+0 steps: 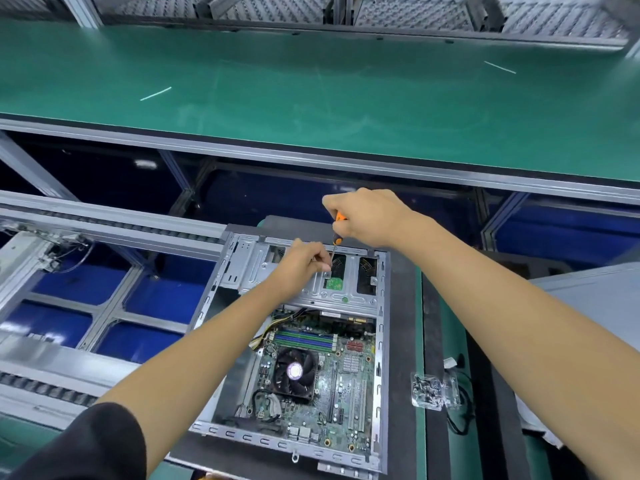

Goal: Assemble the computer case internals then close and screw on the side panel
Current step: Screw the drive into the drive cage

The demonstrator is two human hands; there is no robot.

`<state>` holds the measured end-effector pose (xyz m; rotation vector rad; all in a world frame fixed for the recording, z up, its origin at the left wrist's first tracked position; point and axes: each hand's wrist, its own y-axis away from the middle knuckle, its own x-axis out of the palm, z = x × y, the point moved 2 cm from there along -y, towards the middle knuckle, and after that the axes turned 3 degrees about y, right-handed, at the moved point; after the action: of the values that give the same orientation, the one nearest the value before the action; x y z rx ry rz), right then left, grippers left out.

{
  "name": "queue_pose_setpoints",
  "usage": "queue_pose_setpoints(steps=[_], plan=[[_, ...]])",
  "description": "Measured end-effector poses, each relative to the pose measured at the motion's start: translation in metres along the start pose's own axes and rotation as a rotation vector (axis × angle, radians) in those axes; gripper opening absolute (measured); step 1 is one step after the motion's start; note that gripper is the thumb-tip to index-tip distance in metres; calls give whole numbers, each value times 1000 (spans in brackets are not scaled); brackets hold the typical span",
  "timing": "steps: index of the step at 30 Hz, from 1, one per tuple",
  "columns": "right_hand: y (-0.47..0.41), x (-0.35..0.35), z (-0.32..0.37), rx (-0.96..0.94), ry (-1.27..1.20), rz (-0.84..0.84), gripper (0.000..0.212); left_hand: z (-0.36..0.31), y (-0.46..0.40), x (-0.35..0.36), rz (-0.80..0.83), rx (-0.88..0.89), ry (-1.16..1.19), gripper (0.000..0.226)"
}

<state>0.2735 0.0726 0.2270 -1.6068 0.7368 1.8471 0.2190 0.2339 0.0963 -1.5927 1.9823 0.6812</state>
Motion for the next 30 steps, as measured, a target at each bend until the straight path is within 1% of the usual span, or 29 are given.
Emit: queue_pose_setpoints(steps=[3,5,7,9,13,17,20,25,28,30], plan=[[-3,5,-3,3,-6,26,19,5,0,6,-30,0,34,10],[-6,9,-4,12,-7,44,16,4,-1,8,-58,37,-9,1],[-8,12,-4,15,-11,67,14,4,-3,9,-82,56,-68,5],[-11,15,-3,17,-8,77,14,5,-4,10,-88,50,-79,7],[-15,17,-3,16,-13,82,16,9,-6,8,-65,7,-49,9],[-17,17,-2,11,-5,87,19,12,-10,5,-8,-31,-41,10],[-19,17,0,12,3,98,21,13,-11,2,36,-22,-26,10],[-21,15,2,13,24,97,23,15,-10,-2,62,-4,-21,9],[-23,15,6,0,68,94,16,15,-10,-4,70,-3,-15,10],[-24,13,9,-2,74,121,11,16,-10,-4,75,-5,-2,12]])
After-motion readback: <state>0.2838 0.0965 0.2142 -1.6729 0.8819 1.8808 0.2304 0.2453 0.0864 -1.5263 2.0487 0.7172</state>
